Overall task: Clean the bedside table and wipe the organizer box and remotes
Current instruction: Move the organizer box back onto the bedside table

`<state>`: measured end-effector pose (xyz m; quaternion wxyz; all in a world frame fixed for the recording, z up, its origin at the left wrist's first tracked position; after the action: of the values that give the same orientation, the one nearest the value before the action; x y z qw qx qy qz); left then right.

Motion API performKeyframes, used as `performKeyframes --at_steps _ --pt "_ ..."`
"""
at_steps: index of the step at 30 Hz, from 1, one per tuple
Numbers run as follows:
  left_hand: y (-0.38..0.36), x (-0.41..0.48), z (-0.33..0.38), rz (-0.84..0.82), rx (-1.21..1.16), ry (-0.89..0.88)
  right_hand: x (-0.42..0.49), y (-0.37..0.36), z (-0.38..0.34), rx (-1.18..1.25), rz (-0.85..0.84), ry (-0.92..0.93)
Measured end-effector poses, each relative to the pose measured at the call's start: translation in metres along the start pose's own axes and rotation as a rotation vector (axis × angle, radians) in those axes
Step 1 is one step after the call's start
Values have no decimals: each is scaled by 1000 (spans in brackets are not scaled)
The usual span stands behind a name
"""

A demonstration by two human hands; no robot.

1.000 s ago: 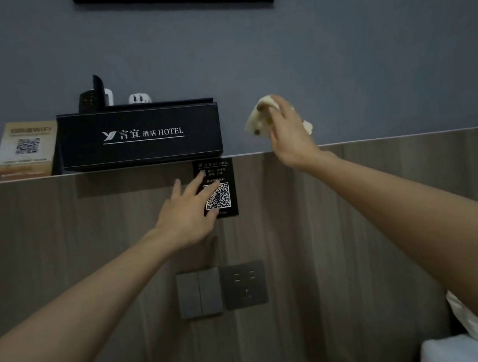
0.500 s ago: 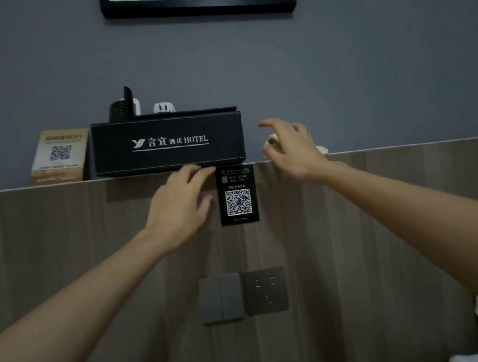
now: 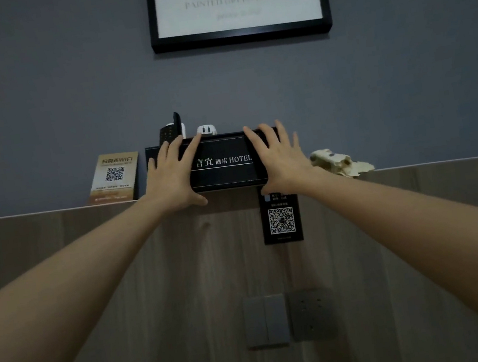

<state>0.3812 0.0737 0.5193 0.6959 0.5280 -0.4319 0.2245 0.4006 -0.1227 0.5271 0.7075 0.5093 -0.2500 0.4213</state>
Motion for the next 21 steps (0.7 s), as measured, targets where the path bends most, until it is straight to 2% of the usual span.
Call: performKeyframes --at_steps 3,8,14,21 --pt "2 9 -4 35 93 -69 9 2 -1 -66 79 37" --pt "6 11 -7 -5 213 -75 7 7 -3 -15 136 41" --pt "29 -5 1 15 214 -102 -11 27 -5 -5 196 42" --pt "85 -50 42 32 182 -98 -67 95 -4 72 250 54"
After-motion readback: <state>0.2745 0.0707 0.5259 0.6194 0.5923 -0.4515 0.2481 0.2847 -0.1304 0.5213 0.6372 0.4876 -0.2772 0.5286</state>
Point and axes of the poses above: each hand's wrist, its own x-axis towards the middle knuckle, its own y-axis out of the back of the hand, z = x × y, the point moved 6 cm from there along x, towards the middle knuckle, and after that the axes turned 13 degrees about -x, right-handed, at the moved point
